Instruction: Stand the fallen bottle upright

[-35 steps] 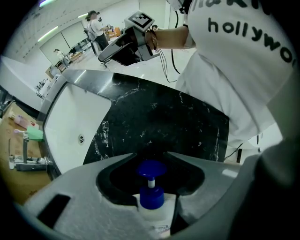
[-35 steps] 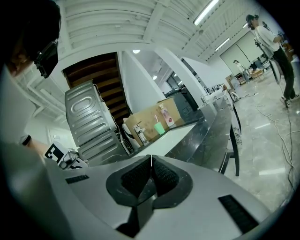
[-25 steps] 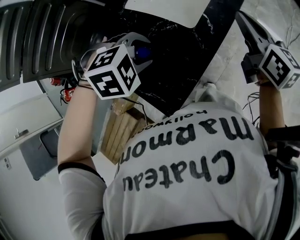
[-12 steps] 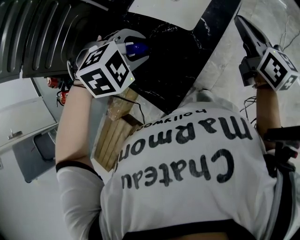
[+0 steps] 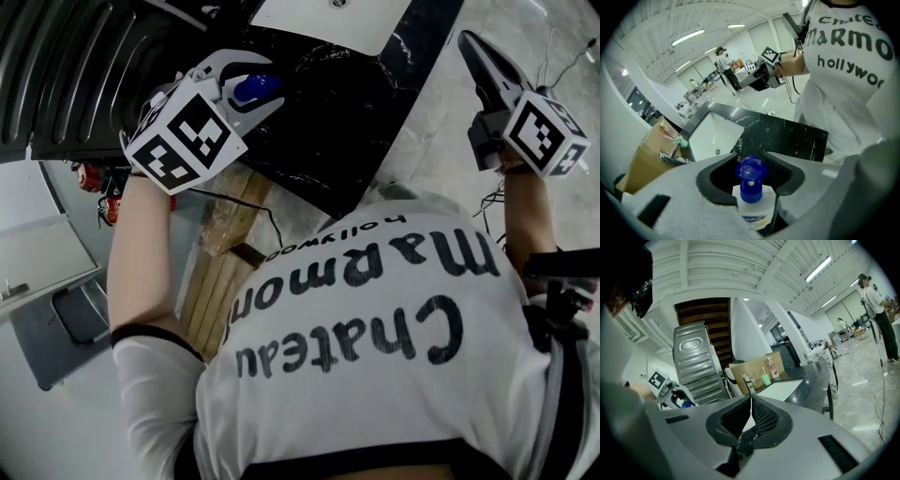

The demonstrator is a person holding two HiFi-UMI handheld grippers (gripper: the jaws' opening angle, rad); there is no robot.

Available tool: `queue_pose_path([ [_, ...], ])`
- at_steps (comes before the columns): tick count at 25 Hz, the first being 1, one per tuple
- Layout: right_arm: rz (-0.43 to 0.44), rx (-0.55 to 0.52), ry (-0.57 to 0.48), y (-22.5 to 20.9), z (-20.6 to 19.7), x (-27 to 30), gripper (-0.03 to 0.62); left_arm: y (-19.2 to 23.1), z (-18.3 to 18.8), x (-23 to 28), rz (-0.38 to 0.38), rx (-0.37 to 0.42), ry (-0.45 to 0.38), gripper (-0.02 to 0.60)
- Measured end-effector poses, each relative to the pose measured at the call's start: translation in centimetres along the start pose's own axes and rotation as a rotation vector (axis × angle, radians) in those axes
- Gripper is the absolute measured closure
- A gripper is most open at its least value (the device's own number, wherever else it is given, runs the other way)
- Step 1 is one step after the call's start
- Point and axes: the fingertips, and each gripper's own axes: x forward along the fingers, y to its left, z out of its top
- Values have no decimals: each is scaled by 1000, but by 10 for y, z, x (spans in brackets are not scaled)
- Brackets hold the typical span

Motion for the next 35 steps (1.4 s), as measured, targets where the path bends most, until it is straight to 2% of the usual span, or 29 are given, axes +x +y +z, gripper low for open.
queue_pose_path([
  [7,-57,-12,-41,53,-1,-22,579,10,-10,-33,86,-59,-147,402],
  [10,-61,-10,-53,80,-4,-27,580,13,-16,-48,131,-90,-201,402],
  [15,-78,-70,-78,127,-5,-40,579,6,-30,-77,206,-124,-289,402],
  [19,-80,-81,-66,146,-8,-38,579,8,-41,-90,242,-181,-346,402],
  [22,-77,-85,-51,153,-9,-32,579,9,-49,-96,250,-222,-365,402],
  [26,-63,-93,-44,171,-13,-26,579,4,-56,-107,267,-235,-391,402],
  [35,15,-121,-8,205,-22,-6,579,1,-75,-122,326,-304,-401,402],
])
